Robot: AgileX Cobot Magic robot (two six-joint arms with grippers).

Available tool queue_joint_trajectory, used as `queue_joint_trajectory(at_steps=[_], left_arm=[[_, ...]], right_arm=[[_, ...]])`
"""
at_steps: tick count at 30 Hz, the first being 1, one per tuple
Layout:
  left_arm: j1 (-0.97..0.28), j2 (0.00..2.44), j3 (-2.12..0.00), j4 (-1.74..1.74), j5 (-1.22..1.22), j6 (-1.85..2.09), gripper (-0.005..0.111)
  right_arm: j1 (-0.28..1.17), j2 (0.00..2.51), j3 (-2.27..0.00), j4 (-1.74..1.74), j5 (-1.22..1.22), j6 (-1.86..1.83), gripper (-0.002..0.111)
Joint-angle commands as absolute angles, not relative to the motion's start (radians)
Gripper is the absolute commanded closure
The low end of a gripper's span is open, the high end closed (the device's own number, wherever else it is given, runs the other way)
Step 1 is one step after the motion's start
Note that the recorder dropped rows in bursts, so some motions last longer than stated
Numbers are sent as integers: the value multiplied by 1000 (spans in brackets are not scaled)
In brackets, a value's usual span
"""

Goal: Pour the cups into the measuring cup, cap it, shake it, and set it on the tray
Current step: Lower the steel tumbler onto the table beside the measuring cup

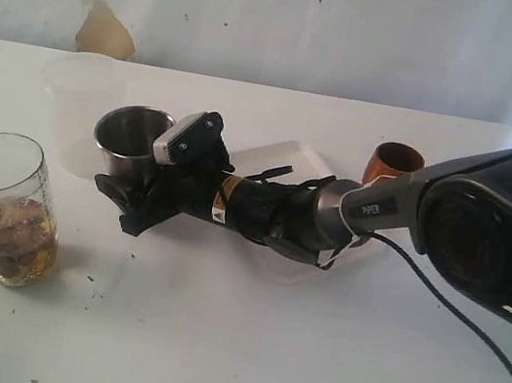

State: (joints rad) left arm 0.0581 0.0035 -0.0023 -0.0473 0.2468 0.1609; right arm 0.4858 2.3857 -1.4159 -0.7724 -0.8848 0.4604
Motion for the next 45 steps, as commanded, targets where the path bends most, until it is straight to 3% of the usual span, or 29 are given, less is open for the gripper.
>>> queue_joint_trajectory(at_steps=[1, 28, 30, 32, 33, 35, 36, 38, 45], left_arm=[[56, 0, 0, -47, 233, 158, 107], [56, 0, 0, -47, 233, 158, 107], [56, 0, 0, -47, 233, 158, 107], [56, 0, 0, -47, 233, 158, 107], [56, 0, 0, -47, 233, 158, 107], [56, 0, 0, -47, 233, 158, 107], [56, 0, 0, -47, 233, 158, 107], [56, 0, 0, -47, 233, 158, 107], [56, 0, 0, -47, 233, 158, 107]], right_arm=[[489, 2388, -1448, -753, -906, 447, 108], [546, 2524, -1643, -753, -869, 500, 108], [546, 2524, -1643, -753, -879, 502, 100], [546, 2524, -1643, -753, -893, 528, 79], [546, 2524, -1643, -752, -898, 545, 57], [546, 2521, -1643, -748, -874, 569, 31], [546, 2518, -1643, -748, -849, 582, 24], [546, 2505, -1643, -768, -807, 584, 20], [546, 2472, -1643, -776, -808, 587, 20]])
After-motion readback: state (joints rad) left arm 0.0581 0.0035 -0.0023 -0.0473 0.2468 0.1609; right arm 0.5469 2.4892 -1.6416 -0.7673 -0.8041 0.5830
